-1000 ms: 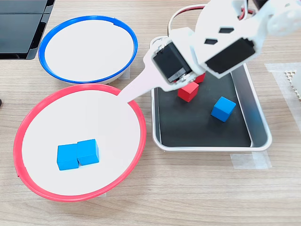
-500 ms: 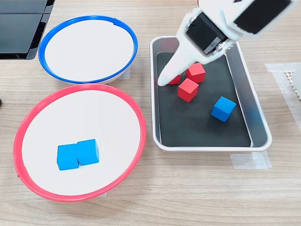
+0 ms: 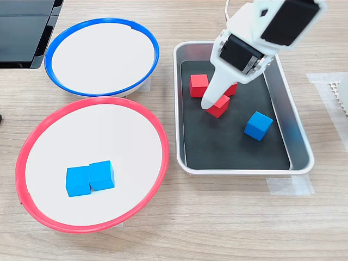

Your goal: Resolve any anomalies and move all blocks to matching dishes

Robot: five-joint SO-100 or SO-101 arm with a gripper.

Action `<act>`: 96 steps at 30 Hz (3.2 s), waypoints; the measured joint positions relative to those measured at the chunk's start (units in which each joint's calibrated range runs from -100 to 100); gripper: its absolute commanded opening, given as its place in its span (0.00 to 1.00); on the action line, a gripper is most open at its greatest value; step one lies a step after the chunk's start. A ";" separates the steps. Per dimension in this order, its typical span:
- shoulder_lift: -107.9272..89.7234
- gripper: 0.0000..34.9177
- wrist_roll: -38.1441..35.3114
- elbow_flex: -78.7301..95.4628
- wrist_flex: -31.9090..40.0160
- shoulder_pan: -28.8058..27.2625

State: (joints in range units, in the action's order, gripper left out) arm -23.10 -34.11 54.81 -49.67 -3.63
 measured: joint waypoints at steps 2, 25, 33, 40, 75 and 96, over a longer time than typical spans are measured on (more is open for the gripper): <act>0.60 0.41 -0.63 -0.54 -0.57 -0.27; 5.46 0.01 -3.96 1.18 4.16 -1.15; 9.46 0.00 4.59 -17.70 -10.11 5.22; 23.10 0.00 18.12 -49.82 -15.25 11.33; 39.98 0.41 2.10 -45.28 6.04 17.79; 46.80 0.40 -3.86 -48.00 15.09 20.62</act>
State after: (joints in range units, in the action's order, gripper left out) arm 23.70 -37.97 6.81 -34.58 16.99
